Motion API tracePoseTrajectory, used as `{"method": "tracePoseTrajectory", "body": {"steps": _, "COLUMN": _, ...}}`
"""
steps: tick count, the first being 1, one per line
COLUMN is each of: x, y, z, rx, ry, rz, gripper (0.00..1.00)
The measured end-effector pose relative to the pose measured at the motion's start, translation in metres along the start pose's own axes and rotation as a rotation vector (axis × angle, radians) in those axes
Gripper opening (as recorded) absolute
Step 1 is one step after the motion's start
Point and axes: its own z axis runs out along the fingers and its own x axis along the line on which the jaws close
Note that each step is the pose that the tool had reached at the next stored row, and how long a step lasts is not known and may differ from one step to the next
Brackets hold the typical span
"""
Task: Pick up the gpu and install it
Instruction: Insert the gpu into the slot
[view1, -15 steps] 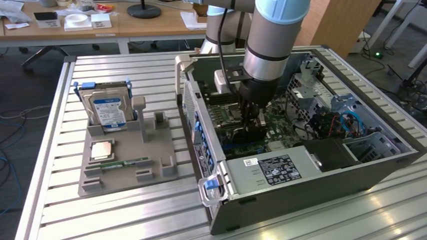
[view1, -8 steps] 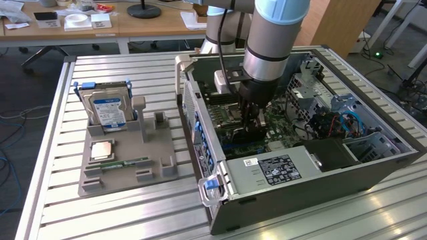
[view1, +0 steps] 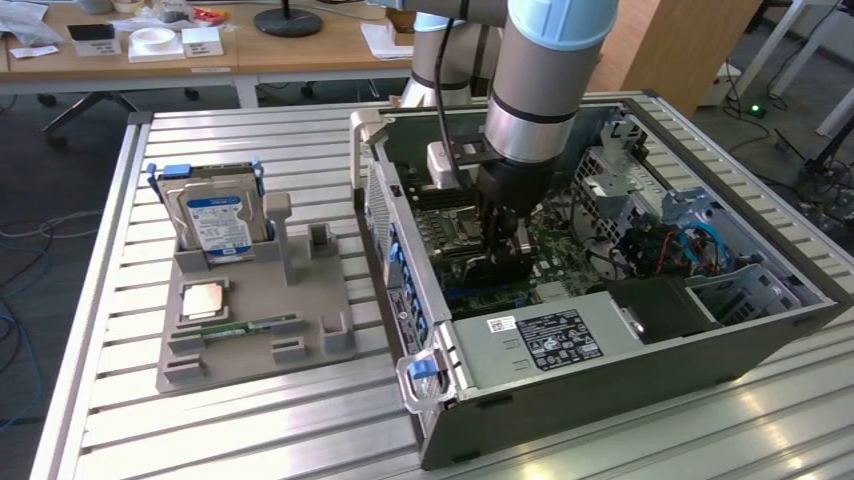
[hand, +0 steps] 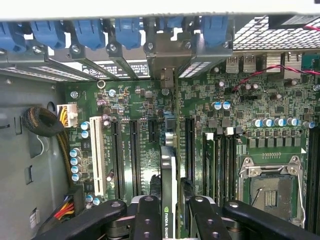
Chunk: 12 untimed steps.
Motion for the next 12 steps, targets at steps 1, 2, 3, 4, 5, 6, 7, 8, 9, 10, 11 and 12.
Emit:
{"method": "tracePoseTrajectory", "body": {"steps": 1, "x": 0.0, "y": 0.0001, "z": 0.0, "rx": 0.0, "ry": -0.0001, "rz": 0.0, "gripper": 0.26}}
{"method": "tracePoseTrajectory", "body": {"steps": 2, "x": 0.0002, "y": 0.0006, "z": 0.0, "rx": 0.0002, "ry": 0.0, "rz": 0.0, "gripper": 0.26}}
{"method": "tracePoseTrajectory", "body": {"steps": 3, "x": 0.0004, "y": 0.001, "z": 0.0001, "rx": 0.0003, "ry": -0.0001, "rz": -0.001, "gripper": 0.26}}
{"method": "tracePoseTrajectory", "body": {"steps": 4, "x": 0.0004, "y": 0.0015, "z": 0.0002, "rx": 0.0005, "ry": -0.0004, "rz": -0.002, "gripper": 0.26}}
{"method": "tracePoseTrajectory", "body": {"steps": 5, "x": 0.0004, "y": 0.0017, "z": 0.0002, "rx": 0.0005, "ry": -0.0004, "rz": -0.002, "gripper": 0.26}}
{"method": "tracePoseTrajectory", "body": {"steps": 6, "x": 0.0004, "y": 0.0017, "z": 0.0002, "rx": 0.0005, "ry": -0.0003, "rz": -0.003, "gripper": 0.26}}
{"method": "tracePoseTrajectory", "body": {"steps": 7, "x": 0.0004, "y": 0.0017, "z": 0.0002, "rx": 0.0005, "ry": -0.0003, "rz": -0.003, "gripper": 0.26}}
{"method": "tracePoseTrajectory", "body": {"steps": 8, "x": 0.0005, "y": 0.0017, "z": 0.0001, "rx": 0.0005, "ry": -0.0003, "rz": -0.003, "gripper": 0.26}}
{"method": "tracePoseTrajectory", "body": {"steps": 9, "x": 0.0005, "y": 0.0017, "z": 0.0001, "rx": 0.0005, "ry": -0.0002, "rz": -0.003, "gripper": 0.26}}
{"method": "tracePoseTrajectory", "body": {"steps": 10, "x": 0.0005, "y": 0.0018, "z": 0.0001, "rx": 0.0004, "ry": -0.0001, "rz": -0.003, "gripper": 0.26}}
{"method": "tracePoseTrajectory", "body": {"steps": 11, "x": 0.0005, "y": 0.0018, "z": 0.0003, "rx": 0.0004, "ry": 0.0, "rz": -0.003, "gripper": 0.26}}
{"method": "tracePoseTrajectory", "body": {"steps": 12, "x": 0.0006, "y": 0.0019, "z": 0.0005, "rx": 0.0003, "ry": 0.0002, "rz": -0.003, "gripper": 0.26}}
